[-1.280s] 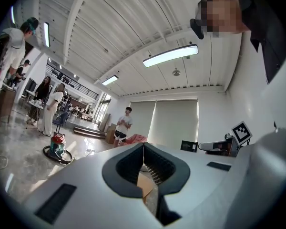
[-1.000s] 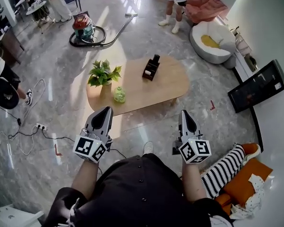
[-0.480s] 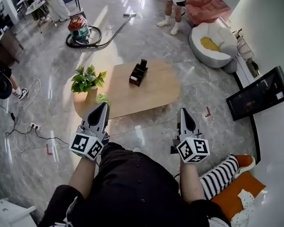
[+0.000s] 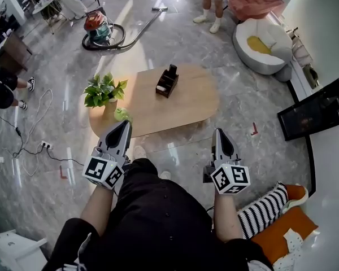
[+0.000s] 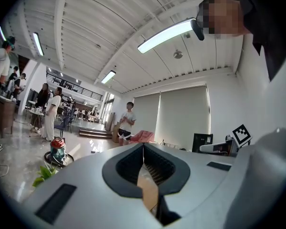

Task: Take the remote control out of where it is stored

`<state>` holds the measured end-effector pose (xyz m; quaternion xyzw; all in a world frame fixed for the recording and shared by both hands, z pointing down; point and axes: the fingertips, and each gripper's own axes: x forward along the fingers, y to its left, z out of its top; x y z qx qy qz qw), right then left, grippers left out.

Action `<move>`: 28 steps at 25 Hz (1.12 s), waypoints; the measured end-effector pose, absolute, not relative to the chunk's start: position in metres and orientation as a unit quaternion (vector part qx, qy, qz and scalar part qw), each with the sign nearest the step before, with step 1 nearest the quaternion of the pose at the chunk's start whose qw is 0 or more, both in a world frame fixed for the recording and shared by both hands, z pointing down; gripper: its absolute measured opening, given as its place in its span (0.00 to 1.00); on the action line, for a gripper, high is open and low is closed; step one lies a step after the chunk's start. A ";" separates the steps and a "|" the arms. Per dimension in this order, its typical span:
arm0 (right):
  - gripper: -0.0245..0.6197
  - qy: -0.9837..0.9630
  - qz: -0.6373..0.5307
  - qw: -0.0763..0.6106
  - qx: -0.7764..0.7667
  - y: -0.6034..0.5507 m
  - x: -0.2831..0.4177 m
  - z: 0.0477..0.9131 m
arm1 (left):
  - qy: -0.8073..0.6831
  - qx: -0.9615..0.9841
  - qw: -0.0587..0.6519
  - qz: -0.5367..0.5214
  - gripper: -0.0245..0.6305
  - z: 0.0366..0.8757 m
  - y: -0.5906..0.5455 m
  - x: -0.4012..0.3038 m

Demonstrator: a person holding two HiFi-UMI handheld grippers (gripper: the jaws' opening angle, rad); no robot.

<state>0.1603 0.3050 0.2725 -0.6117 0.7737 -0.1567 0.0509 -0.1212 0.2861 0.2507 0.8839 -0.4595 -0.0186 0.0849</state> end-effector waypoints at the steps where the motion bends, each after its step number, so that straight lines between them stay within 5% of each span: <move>1: 0.05 0.772 -0.160 0.049 -0.613 0.303 0.162 0.276 | -0.459 0.884 0.086 -0.016 0.05 0.253 0.283 -0.120; 28: 0.05 0.761 -0.157 -0.018 -0.629 0.094 0.108 0.294 | -0.386 0.915 0.117 0.015 0.05 0.294 0.058 -0.126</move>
